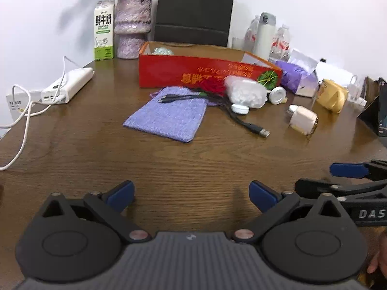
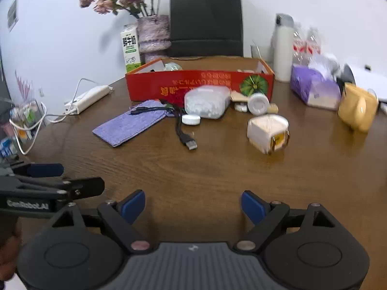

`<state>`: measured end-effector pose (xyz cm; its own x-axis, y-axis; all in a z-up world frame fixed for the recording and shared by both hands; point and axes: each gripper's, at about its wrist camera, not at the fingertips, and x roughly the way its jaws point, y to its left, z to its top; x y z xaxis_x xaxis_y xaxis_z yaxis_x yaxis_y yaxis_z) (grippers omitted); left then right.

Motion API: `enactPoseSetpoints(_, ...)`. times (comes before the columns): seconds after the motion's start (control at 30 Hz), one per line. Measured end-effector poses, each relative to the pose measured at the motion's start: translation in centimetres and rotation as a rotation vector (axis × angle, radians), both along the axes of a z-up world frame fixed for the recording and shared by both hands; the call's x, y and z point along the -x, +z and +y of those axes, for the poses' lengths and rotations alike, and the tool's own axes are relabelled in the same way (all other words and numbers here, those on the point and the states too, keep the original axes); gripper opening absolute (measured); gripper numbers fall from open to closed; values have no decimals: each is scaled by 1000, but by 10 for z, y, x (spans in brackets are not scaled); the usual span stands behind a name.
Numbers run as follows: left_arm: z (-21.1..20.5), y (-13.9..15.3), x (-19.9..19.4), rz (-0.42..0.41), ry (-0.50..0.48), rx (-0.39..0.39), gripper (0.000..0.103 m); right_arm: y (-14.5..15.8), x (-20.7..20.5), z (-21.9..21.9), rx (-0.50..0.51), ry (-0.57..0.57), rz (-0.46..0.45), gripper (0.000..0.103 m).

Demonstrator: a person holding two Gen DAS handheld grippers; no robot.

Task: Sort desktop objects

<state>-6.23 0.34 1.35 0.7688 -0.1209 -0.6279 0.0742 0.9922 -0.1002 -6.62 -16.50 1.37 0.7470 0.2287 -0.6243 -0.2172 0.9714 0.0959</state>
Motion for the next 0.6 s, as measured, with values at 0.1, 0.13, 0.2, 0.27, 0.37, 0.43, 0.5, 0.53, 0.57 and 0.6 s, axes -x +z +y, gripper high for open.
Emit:
enactPoseSetpoints(0.1, -1, -2, -1, 0, -4, -12, 103, -1, 1, 1, -5, -12, -3, 86)
enactPoseSetpoints(0.13, -3, -2, -1, 0, -3, -20, 103, -3, 0, 1, -6, -19, 4, 86)
enactPoseSetpoints(0.2, -6, -2, -1, 0, -6, -35, 103, -4, 1, 1, -12, -25, 8, 86)
enactPoseSetpoints(0.27, -8, -2, -2, 3, -12, -51, 103, -4, 4, 1, -18, -17, -2, 86)
enactPoseSetpoints(0.37, -12, -3, -4, 8, -12, -73, 103, -4, 4, -4, -41, -13, 3, 86)
enactPoseSetpoints(0.43, -13, -4, -5, 11, -14, -87, 103, -4, 2, -6, -55, -18, 8, 86)
enactPoseSetpoints(0.5, -15, -4, -6, 11, -17, -94, 103, -4, 1, -7, -65, -30, 9, 86)
enactPoseSetpoints(0.53, -15, -4, -6, 12, -20, -93, 103, -4, 0, -7, -64, -32, 13, 86)
enactPoseSetpoints(0.57, -14, -3, -7, 11, -22, -87, 103, -4, -2, -7, -63, -32, 15, 86)
enactPoseSetpoints(0.6, -13, -2, -8, 6, -23, -76, 103, -4, -3, -7, -62, -34, 14, 86)
